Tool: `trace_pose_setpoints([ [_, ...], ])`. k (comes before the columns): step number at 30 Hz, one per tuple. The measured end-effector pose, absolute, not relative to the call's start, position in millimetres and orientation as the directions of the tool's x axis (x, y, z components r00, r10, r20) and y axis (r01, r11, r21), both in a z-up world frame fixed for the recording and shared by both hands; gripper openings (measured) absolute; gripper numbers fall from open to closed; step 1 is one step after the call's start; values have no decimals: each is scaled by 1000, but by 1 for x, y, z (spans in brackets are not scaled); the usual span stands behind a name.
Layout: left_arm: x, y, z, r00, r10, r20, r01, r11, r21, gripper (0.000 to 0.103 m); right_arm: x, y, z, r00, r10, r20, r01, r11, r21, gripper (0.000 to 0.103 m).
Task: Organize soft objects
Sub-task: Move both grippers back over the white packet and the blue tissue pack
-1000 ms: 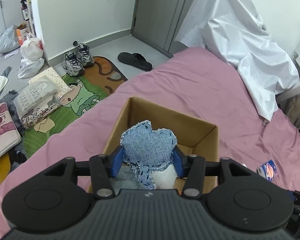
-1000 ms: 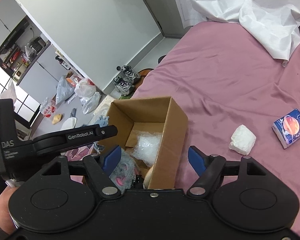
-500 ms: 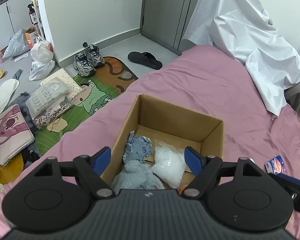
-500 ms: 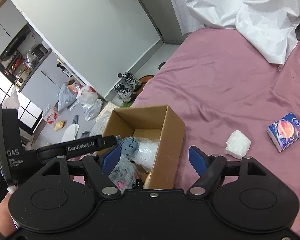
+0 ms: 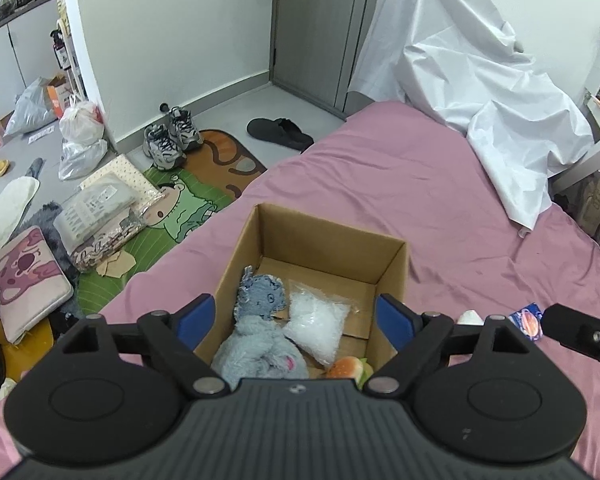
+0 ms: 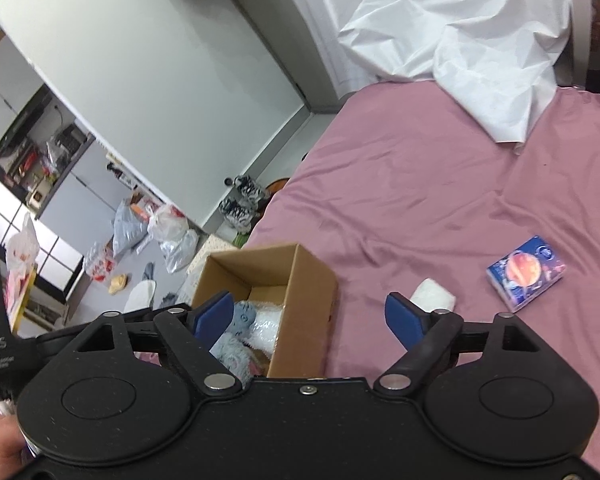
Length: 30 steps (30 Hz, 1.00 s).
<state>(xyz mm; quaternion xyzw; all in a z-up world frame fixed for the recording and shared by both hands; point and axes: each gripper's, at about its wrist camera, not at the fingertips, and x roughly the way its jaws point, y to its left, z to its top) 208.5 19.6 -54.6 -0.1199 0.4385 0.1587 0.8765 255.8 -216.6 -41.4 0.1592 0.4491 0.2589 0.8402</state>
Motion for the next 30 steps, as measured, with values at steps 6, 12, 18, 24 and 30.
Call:
trace_pose_setpoints([
  [6,208,6,-43,581,167,-796,-363,929,-70,87,261,-238,-43,482,565,-669,-254,821,511,84],
  [12,210,-11,-36,597,154,-787,-346,935,-79,87,262,-266,-42,513,548,-661,-223,829,514,84],
  [18,216,-30,-38,606,131,-785,-316,945,-86,87,261,-287,-42,536,519,-666,-202,845,496,84],
  [24,222,-50,-38,618,106,-779,-285,954,-96,87,265,-308,-46,558,478,-678,-144,861,489,84],
  [30,228,-64,-45,619,91,-780,-281,953,-111,87,270,-325,-52,578,411,-705,-100,893,438,84],
])
